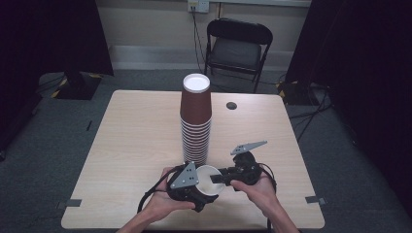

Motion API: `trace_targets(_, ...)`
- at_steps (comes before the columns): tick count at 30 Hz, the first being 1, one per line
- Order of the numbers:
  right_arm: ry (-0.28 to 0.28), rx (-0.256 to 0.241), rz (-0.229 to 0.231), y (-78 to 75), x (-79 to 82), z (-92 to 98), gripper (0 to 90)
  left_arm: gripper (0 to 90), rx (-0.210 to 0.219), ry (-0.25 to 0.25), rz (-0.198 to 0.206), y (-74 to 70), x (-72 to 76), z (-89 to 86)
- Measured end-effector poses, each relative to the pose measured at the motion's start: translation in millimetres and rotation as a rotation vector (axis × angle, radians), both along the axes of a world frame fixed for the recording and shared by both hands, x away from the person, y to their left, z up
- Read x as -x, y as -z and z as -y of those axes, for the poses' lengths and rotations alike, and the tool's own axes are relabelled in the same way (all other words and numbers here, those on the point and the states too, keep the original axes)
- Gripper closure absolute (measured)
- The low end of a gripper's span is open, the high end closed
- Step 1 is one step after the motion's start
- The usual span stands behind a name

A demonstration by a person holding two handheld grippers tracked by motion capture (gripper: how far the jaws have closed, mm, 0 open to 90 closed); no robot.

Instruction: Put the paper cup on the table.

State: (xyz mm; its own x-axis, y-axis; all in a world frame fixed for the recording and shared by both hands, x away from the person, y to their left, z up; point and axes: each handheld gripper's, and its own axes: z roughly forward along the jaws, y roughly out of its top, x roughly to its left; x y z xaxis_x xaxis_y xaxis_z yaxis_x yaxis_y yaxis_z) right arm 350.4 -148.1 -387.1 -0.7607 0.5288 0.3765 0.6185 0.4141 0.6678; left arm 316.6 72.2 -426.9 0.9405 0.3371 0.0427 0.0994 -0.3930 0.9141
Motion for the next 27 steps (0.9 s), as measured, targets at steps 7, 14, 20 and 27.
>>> trace_targets(7,0.039,-0.038,0.036,-4.4,-0.3,7.5,62.5,9.4,-0.008,-0.047,-0.016,-2.6,0.3,-8.1)
trace_targets(14,0.057,-0.081,0.076,-7.5,-0.6,12.6,59.8,9.5,0.000,-0.083,-0.018,-7.4,3.7,-23.1)
trace_targets(20,0.071,-0.099,0.090,-7.8,-1.4,16.0,58.9,9.5,0.027,-0.106,-0.041,-3.7,5.7,-32.7)
trace_targets(27,0.094,-0.104,0.104,-8.4,-2.3,23.5,55.9,9.5,0.032,-0.145,-0.041,-5.4,5.9,-47.1)
